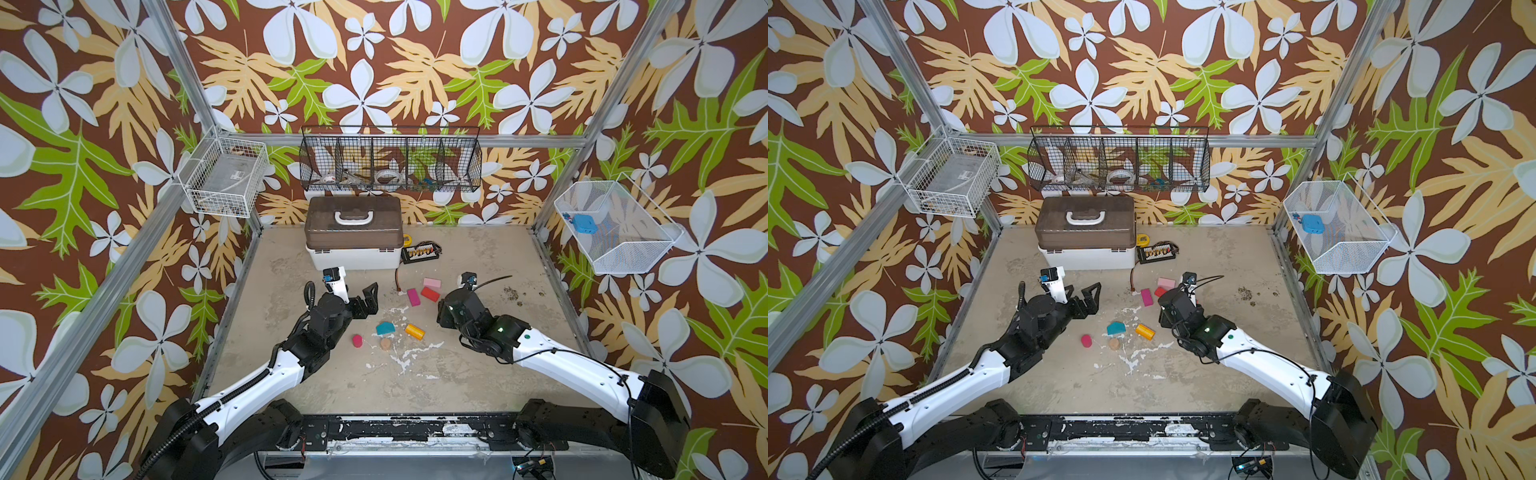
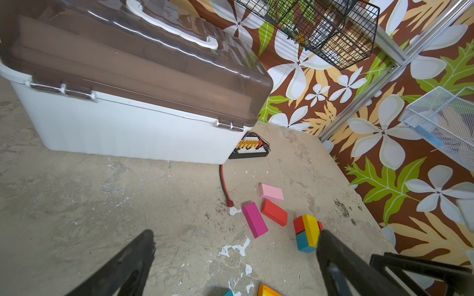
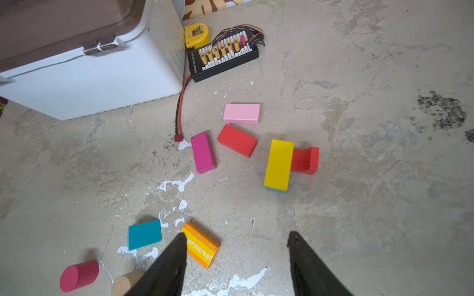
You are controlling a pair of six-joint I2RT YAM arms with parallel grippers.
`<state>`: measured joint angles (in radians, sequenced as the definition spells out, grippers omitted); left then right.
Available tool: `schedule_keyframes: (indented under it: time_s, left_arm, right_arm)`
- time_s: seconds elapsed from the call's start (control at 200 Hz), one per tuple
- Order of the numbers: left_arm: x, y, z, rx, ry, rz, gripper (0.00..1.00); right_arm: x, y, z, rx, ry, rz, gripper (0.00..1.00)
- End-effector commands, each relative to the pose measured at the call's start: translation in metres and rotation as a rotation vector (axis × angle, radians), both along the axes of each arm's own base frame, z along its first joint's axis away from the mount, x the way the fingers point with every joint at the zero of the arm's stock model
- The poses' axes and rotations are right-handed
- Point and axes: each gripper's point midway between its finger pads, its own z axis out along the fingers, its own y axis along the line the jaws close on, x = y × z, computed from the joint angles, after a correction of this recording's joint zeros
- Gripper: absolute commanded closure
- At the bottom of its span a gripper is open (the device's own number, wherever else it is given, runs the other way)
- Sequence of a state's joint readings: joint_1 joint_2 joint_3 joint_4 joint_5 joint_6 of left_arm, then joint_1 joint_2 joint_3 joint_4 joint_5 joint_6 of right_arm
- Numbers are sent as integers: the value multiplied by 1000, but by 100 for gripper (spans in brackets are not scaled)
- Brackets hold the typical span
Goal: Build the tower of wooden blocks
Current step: 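Draw the right gripper back toward the orange Supermarket block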
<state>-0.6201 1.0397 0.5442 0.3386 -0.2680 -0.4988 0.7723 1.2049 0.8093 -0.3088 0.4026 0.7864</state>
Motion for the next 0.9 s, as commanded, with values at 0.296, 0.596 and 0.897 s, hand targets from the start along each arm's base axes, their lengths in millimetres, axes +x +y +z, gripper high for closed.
schedule_keyframes:
  time_s: [0.296, 0.596, 0.897]
  left_arm:
    - [1, 8, 9, -9, -30, 41, 0]
    - [0, 5, 10, -20, -33, 24, 0]
    - [0, 2, 11, -21, -27, 10, 0]
  right_arm:
    - [-9, 64, -65, -37, 156, 217, 29]
    - [4, 70, -105, -186, 230, 58, 3]
    - [5, 81, -137, -263, 265, 47, 0]
